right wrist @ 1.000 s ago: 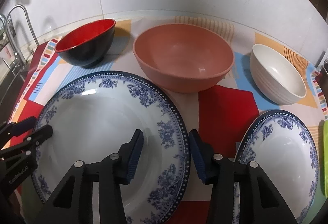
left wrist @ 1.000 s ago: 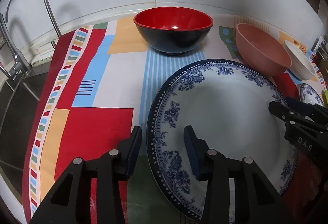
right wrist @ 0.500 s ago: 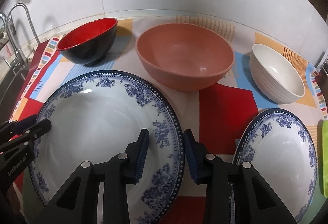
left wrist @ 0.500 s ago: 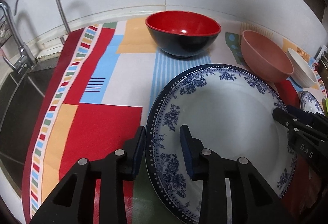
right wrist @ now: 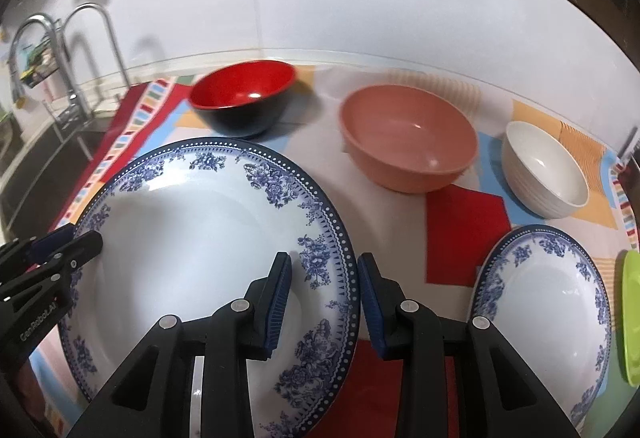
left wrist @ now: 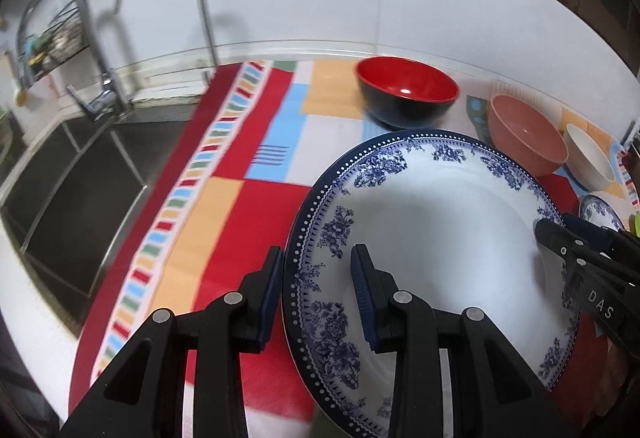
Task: Organize plates and bowls
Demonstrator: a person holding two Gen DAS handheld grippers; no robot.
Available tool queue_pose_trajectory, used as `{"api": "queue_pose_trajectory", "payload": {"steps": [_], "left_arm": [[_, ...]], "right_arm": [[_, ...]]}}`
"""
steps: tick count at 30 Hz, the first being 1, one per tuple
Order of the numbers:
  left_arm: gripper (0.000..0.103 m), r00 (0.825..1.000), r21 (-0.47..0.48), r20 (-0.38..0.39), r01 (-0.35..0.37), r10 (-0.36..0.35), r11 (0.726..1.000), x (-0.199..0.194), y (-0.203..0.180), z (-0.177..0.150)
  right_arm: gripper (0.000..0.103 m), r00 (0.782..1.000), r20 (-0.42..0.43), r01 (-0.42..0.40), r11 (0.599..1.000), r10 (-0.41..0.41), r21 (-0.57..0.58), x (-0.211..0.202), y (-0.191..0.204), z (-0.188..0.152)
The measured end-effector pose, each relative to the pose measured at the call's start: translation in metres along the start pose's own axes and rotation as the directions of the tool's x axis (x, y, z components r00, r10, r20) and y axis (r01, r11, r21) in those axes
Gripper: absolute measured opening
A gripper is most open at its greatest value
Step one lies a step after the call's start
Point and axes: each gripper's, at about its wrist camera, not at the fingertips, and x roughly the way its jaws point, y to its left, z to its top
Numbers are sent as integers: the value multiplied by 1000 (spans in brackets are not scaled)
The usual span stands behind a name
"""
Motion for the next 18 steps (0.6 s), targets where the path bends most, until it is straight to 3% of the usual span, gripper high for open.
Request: {"api": "queue_pose_trajectory", "payload": {"steps": [9, 18], "left_arm": [[34, 1000, -13, -2, -31, 31, 999, -23, 38, -22], [34, 999, -1, -36, -35, 35, 999, -22, 70, -42]], "right_arm": [[36, 999, -12, -39, 999, 39, -11, -19, 41, -17], [36, 997, -57, -46, 999, 46, -11, -19, 79, -34]]}}
